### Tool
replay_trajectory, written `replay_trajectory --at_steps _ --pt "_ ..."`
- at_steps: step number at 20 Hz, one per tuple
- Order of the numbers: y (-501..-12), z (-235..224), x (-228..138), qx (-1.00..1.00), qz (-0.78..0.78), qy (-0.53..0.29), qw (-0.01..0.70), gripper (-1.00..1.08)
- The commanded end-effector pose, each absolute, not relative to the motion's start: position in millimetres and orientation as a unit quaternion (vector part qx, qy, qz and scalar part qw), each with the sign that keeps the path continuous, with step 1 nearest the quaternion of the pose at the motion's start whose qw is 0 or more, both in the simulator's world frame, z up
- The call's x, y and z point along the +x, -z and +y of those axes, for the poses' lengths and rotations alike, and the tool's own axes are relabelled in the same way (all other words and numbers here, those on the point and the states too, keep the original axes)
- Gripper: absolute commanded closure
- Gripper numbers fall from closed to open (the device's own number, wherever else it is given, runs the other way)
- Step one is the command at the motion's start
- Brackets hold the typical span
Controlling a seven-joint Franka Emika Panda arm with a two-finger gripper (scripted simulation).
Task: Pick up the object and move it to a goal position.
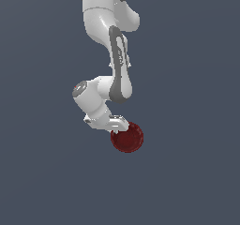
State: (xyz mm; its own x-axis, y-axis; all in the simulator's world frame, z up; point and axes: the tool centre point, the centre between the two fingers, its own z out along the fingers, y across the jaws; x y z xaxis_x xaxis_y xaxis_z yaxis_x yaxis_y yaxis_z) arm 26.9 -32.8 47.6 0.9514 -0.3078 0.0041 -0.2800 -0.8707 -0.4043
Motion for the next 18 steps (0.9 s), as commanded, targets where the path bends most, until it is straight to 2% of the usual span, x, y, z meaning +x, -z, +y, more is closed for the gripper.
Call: replay_trajectory --at_steps 1,9,18 --pt "-54 -36 25 -0.967 0.153 0.035 0.203 1.08" --pt "-99 -51 14 -0.967 0.153 0.035 0.203 1.08" --pt "-189 -80 -9 -0.967 0.154 0.034 0.202 1.08"
